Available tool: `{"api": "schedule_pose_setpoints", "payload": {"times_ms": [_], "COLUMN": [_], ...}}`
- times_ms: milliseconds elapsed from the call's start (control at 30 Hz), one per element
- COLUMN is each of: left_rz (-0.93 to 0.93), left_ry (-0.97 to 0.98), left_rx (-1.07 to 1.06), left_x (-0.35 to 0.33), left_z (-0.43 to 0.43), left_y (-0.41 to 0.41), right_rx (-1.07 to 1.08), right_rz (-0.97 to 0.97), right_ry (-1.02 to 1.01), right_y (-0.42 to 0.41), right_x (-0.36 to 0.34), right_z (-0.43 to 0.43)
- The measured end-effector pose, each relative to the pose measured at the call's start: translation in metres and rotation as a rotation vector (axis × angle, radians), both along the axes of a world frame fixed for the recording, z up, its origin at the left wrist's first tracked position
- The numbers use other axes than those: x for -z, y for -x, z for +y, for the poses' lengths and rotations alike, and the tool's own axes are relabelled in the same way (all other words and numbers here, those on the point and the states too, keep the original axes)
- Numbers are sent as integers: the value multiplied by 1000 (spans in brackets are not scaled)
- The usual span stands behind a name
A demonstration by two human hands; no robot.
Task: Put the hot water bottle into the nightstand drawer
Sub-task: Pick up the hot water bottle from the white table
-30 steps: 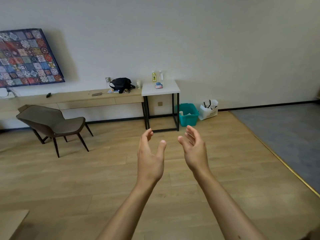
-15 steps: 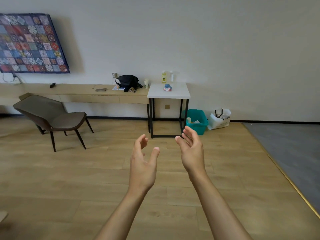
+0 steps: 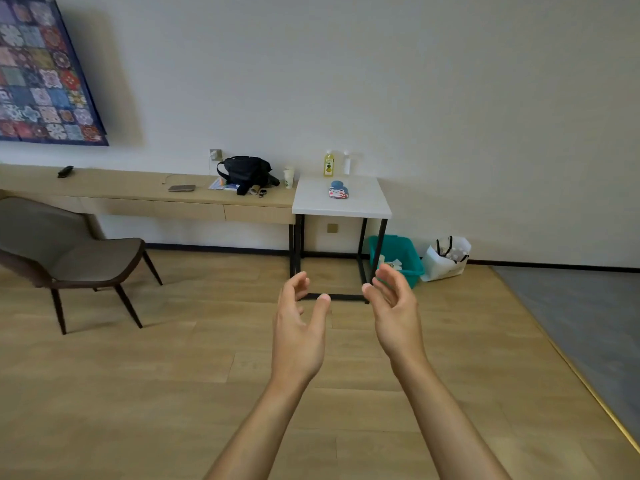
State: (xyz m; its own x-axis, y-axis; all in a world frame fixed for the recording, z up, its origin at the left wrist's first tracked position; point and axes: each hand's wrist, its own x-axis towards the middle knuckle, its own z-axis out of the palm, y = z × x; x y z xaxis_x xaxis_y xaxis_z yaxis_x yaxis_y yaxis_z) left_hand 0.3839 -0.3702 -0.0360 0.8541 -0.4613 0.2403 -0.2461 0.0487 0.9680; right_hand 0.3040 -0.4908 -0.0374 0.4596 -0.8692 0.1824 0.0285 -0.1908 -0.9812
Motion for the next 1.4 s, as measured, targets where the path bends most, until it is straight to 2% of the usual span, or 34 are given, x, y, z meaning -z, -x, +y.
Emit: {"api": "schedule_pose_setpoints", "payload": {"times_ms": [167,267,600,900,1067,1400], "left_rz": [20,26,45,77,122,121], "left_ry": [-16,-13,-40,-30,-42,-141], "left_rx": [44,60,80,87,113,231], "left_x": [4,8,29,19,37,50], "left_z": [-69,-91,-279,-425,-501,-659], "left_y": [-79,-97,-217,-327,-401,-588], "right_rx": [30,38,42,-50,-70,72], "right_rz": [-3,1,-75,-1,88,150], "right_ry": [-51,-87,-137,-138,-123,-136], "right_y": [-72,-87,-216,-339,-407,-596], "right_x": [11,20,37,21,40,57], "right_z": [-66,-87,-280,-425,-493,-649]}}
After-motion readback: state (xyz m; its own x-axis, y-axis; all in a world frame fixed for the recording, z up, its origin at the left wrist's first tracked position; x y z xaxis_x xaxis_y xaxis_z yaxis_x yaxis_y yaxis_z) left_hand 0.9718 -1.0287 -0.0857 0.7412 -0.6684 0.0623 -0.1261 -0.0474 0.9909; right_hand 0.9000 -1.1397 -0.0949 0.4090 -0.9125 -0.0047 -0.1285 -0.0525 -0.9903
